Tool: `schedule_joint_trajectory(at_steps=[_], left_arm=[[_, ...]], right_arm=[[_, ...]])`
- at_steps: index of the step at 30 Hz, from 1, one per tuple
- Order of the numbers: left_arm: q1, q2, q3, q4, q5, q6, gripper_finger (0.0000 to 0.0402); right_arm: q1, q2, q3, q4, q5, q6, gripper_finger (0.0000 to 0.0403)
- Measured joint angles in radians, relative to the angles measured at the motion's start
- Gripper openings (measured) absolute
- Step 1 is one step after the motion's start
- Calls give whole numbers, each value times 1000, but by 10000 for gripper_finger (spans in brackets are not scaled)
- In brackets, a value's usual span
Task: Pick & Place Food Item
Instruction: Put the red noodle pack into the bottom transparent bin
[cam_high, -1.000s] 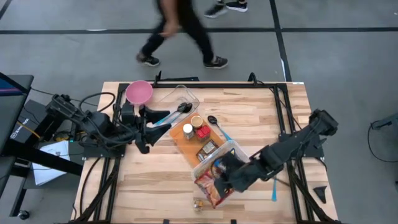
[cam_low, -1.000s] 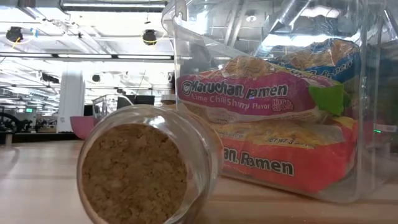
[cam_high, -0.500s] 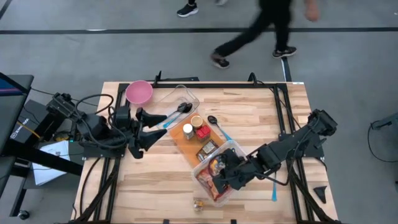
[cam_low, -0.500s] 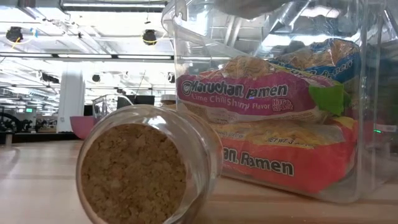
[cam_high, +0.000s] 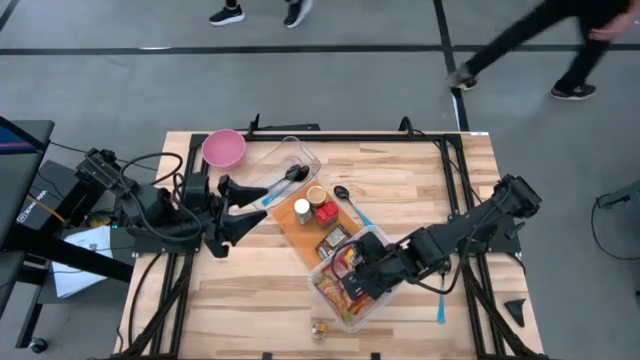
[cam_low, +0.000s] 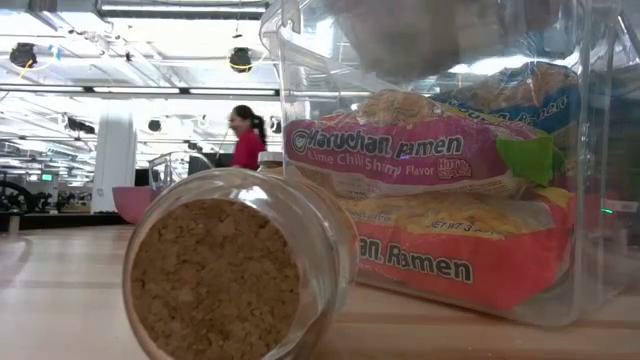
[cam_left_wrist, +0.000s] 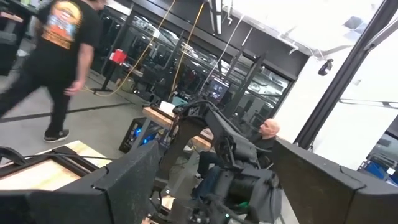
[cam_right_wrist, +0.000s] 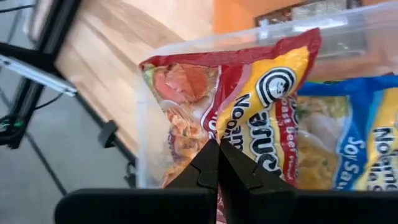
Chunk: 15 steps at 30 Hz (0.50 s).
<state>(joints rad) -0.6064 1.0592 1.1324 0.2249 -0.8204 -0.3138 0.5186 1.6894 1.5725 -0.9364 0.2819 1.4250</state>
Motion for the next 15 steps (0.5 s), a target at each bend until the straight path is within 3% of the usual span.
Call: schedule_joint_trajectory(at_steps=[10,15], left_arm=[[-5,0,0,0,5,2,309],[-5,0,0,0,4,3,309]], right_arm=[[-4,0,-120,210,-45,16,0],[-5,15,-148,224,-54,35,0]])
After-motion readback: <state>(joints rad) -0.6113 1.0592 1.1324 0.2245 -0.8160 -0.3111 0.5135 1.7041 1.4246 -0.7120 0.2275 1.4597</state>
